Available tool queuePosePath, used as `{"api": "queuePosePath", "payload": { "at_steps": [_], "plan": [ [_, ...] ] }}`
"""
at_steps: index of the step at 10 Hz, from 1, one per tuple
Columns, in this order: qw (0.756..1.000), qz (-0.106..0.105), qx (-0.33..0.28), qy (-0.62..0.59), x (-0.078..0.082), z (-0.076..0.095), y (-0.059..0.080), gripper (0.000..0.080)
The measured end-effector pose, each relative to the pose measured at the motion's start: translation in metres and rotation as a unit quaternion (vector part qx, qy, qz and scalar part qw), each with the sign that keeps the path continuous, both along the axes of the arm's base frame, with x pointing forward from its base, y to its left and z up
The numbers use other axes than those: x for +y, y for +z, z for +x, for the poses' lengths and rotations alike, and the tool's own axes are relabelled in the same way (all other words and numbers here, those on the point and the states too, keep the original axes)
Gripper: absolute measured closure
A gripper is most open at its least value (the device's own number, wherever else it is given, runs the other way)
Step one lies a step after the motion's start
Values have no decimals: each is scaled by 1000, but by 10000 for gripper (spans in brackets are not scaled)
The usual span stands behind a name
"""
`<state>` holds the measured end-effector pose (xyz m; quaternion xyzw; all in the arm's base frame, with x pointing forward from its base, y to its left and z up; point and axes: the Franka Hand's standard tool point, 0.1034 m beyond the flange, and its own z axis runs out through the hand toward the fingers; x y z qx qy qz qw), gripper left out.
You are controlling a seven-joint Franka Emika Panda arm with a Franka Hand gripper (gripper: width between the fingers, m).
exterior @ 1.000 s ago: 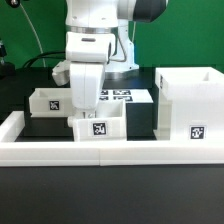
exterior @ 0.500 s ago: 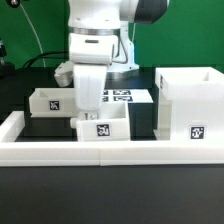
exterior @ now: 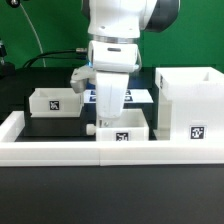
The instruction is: Assemble drawer
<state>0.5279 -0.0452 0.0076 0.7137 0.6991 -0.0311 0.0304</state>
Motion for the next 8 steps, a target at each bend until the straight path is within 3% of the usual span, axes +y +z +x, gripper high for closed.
{"api": "queuePosePath", "payload": {
  "at_steps": [4, 8],
  "plan": [
    [1000, 0, -1, -5, 3, 1, 1, 755],
    [1000, -2, -7, -11, 16, 15, 10, 755]
  ]
}}
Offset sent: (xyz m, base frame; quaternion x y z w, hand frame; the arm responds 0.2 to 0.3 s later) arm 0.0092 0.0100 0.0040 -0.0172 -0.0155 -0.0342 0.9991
